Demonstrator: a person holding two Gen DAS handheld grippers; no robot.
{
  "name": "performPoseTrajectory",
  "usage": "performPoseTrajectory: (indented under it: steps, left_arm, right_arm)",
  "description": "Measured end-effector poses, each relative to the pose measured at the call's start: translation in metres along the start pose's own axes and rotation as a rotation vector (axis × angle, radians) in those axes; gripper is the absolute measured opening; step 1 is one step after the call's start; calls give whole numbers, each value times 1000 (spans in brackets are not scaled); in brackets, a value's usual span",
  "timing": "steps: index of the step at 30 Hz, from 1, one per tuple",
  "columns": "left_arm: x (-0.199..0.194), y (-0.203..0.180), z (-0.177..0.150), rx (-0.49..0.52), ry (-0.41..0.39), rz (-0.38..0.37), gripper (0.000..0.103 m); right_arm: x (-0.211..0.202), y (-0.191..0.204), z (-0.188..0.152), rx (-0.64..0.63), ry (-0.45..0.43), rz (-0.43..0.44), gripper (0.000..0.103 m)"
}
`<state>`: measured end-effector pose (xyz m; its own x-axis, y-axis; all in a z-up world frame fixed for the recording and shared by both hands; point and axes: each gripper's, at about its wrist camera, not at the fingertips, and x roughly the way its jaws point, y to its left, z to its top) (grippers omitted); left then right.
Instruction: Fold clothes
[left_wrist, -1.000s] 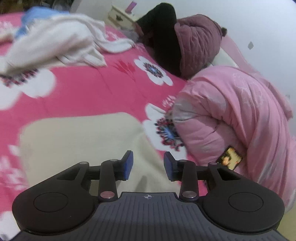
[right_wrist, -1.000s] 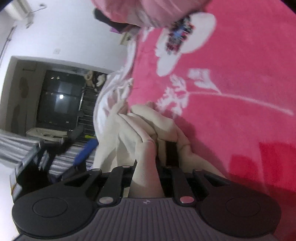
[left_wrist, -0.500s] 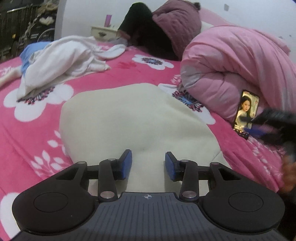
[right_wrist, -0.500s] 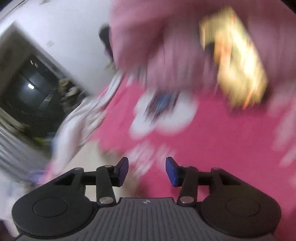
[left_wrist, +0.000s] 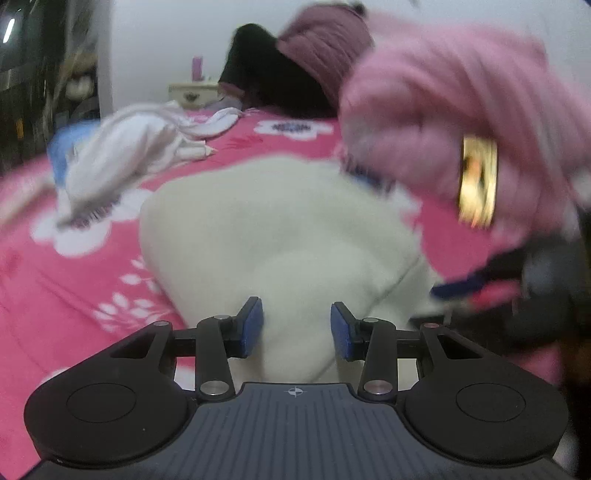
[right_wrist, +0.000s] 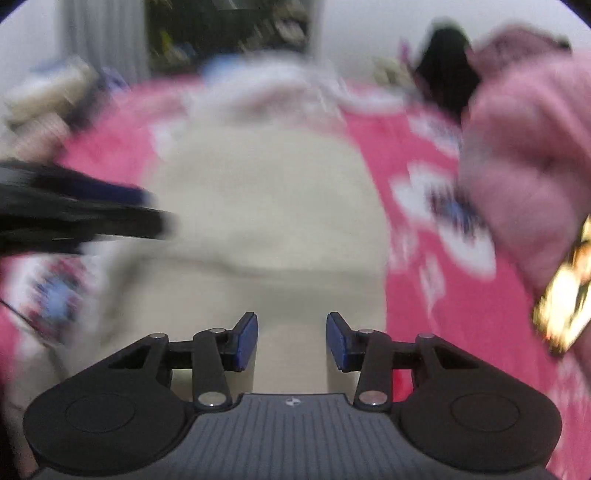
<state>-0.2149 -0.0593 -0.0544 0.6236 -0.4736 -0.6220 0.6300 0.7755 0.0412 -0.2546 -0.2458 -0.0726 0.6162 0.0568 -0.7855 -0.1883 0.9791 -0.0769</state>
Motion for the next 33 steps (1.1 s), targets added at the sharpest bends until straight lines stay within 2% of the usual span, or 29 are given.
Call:
performPoseTrajectory:
  steps: [2,4,7,9,11,13,16,18,20,21,24,29,31,33]
  left_arm:
    - [0,-20,-8,119,-19,74,41]
    - [-2,-24,-7,137,-31,91,41]
    - [-13,-21,-4,117,-63,72,41]
    - [-21,-24,-5,123,-85,52,41]
    - [-20,-31,-9,145,-62,15,41]
    - [-13,-39,-15,170,-10,14,41]
    - [-6,-46,-21,216,13,31,41]
    - [-5,-45,-20,198,20,21,41]
    - [-4,-42,-21,181,24,18,41]
    - [-4,-40,-22,170,22,13,41]
    - [-5,-39,-22,160,21,10,42]
    - [-4,-41,-22,160,25,9,42]
    - [-5,-40,-22,162,18,-3,42]
    - [-7,-39,-20,168,17,-11,42]
  right_arm:
    - [8,-6,-3,26,31,-1,40]
    - [-9,-10,4,40,9,-13,39]
    - [-42,-14,19,59,-37,-34,39]
    - [-58,-12,32,58,-101,-7,39]
    - [-63,-5,48,37,-158,24,38]
    - [-47,2,58,9,-159,24,38]
    - [13,6,49,-3,-24,-41,36]
    - [37,2,37,38,-1,-31,36]
    - [29,-1,45,57,12,-29,34]
    - [23,-2,50,63,18,-30,29]
    - [-1,-7,70,56,-58,-53,28]
    - [14,-23,86,113,-114,-44,28]
    - [46,-25,73,91,-55,-53,28]
    - [68,-20,56,37,-48,-61,27]
